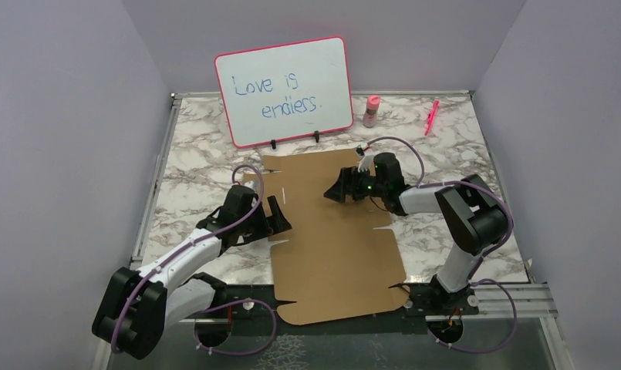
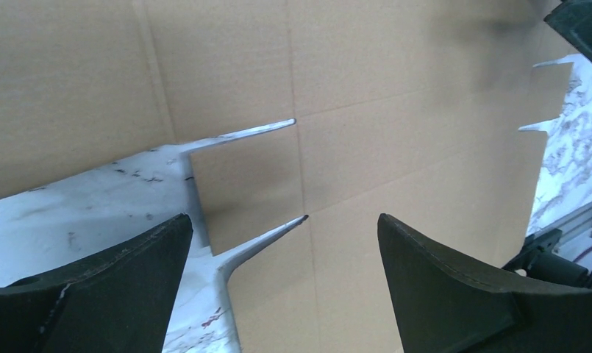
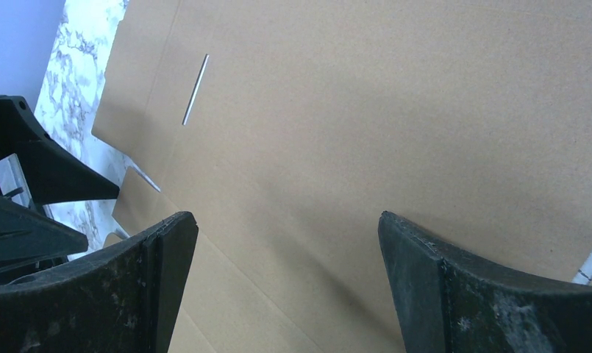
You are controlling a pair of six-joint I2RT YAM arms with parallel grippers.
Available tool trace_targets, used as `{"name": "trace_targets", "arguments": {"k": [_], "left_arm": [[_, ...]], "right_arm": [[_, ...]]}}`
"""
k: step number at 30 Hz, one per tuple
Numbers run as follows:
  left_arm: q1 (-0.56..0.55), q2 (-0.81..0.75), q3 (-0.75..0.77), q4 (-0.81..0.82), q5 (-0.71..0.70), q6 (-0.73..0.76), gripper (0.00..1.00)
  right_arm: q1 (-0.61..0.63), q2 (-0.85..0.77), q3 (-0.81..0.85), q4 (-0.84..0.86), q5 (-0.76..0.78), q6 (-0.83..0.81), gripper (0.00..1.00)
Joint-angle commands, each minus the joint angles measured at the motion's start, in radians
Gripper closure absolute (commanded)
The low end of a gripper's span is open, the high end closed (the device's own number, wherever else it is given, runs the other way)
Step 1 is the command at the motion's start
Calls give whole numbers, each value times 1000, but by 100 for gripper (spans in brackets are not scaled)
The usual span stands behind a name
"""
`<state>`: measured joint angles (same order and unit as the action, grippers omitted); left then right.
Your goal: Fold the paper box
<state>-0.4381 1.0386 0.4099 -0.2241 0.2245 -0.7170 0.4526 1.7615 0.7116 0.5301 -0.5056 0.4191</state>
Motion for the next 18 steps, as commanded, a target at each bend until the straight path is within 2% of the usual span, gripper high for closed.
{"name": "trace_targets", "arguments": {"k": [1, 7, 18], "left_arm": [[2, 31, -12, 70, 76, -25, 4], [1, 39, 12, 85, 108, -32, 9], [-5, 13, 74, 66, 127, -38, 10]], "right_arm": [[6, 9, -39, 10, 32, 2, 0], [8, 26, -64, 51, 38, 14, 0], [9, 28, -80, 76, 62, 24, 0]]}}
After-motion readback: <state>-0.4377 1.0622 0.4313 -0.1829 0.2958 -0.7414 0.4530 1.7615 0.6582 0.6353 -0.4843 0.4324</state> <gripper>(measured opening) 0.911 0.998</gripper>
